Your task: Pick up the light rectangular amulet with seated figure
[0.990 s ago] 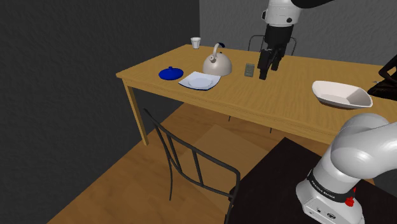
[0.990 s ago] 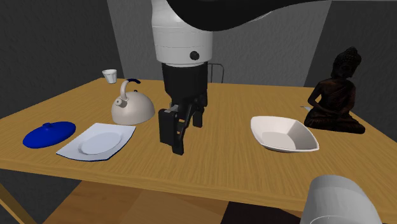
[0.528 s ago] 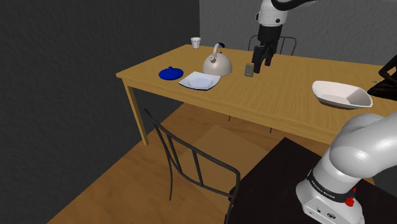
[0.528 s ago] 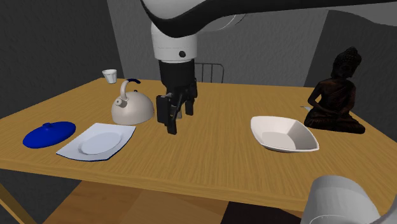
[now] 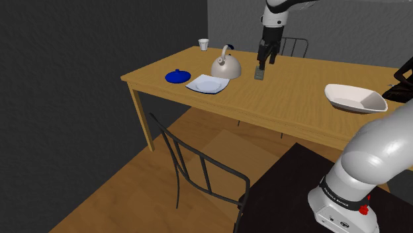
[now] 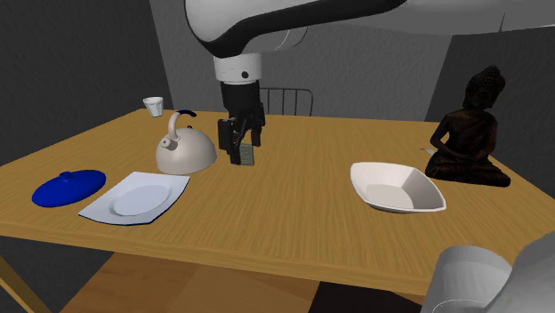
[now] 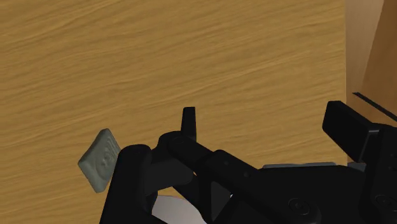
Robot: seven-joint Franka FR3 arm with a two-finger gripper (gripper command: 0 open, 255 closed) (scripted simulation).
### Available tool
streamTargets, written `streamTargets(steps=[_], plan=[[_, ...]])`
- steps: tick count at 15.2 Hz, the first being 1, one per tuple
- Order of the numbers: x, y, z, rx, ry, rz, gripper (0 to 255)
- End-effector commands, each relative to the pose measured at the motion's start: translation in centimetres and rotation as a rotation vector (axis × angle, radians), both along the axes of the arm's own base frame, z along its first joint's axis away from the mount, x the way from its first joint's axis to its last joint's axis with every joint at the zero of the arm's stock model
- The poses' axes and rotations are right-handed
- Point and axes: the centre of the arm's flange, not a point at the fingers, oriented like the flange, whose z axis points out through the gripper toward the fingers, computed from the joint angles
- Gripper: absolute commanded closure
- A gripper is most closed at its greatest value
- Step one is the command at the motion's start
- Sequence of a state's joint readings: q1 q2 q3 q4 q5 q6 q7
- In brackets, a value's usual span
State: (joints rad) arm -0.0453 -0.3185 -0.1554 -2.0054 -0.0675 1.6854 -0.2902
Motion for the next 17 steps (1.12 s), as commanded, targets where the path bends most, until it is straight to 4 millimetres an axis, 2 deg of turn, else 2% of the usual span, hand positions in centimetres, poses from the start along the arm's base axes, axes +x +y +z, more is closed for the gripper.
streamTargets(steps=[1,16,17], plan=[[2.1,-2.0,-0.9,0.003,0.003,0.001,0],[16.3,-16.1,-5.0,0.034,0.027,0.005,0],[16.4,-16.2,-5.0,0.034,0.027,0.005,0]])
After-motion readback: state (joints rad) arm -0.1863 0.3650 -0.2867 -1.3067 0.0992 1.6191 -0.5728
